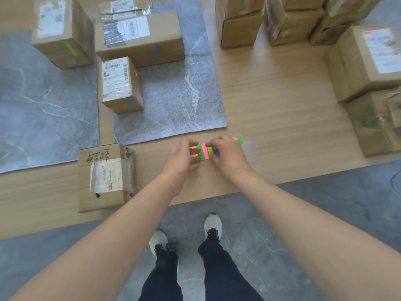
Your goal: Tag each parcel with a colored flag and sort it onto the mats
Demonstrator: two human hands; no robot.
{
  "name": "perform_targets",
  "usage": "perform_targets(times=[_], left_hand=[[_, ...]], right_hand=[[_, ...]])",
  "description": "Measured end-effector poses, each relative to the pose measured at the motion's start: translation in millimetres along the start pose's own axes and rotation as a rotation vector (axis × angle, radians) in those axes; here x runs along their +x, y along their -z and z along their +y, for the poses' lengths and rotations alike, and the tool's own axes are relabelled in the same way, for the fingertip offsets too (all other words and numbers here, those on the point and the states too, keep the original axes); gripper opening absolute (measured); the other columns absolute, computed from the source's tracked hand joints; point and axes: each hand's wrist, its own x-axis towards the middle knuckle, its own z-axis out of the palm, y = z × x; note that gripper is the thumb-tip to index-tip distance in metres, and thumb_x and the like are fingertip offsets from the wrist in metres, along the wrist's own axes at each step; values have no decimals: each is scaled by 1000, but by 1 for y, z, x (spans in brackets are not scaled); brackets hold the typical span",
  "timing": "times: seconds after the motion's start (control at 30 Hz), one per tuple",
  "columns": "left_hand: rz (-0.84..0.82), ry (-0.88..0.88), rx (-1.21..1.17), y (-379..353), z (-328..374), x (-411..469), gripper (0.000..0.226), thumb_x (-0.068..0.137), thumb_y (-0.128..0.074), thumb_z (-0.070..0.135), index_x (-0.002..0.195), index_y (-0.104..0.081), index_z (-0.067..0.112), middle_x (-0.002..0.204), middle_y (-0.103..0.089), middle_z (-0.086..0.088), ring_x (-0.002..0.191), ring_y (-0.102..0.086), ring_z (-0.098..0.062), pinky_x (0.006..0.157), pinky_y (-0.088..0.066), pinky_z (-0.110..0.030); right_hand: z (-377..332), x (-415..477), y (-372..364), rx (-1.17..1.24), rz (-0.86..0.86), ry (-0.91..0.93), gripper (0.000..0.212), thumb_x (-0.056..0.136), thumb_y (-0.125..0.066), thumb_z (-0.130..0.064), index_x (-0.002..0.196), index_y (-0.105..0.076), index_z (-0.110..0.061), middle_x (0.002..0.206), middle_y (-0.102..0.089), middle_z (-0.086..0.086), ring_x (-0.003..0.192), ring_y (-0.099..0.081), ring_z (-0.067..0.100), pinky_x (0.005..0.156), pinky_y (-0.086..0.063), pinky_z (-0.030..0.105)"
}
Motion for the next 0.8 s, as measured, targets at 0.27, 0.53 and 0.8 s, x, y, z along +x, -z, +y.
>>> perform_targets(times=[0.27,0.53,0.8], left_hand=[[-32,-72,187,2,-2,3,20,101,-45,20,100,-65,17,102,-68,-7,104,-67,-25,94,-55,-41],[-153,-551,1140,18,-9,15,44,92,-48,4,130,-67,16,122,-65,-6,113,-58,-26,89,-39,-27],[-231,-745,1490,24,-18,18,46,91,-47,15,133,-62,24,128,-49,-5,98,-50,-28,88,-47,-41]], right_hand=[[-4,25,11,-41,-111,-45,41,61,-93,-14,100,-79,-18,96,-65,2,89,-66,22,81,-54,36],[-2,34,21,-33,-165,-13,35,62,-90,-7,94,-80,-17,86,-74,2,83,-70,18,77,-56,32],[6,34,21,-123,-181,114,30,76,-75,-2,100,-81,-20,90,-71,3,86,-66,25,79,-55,41]])
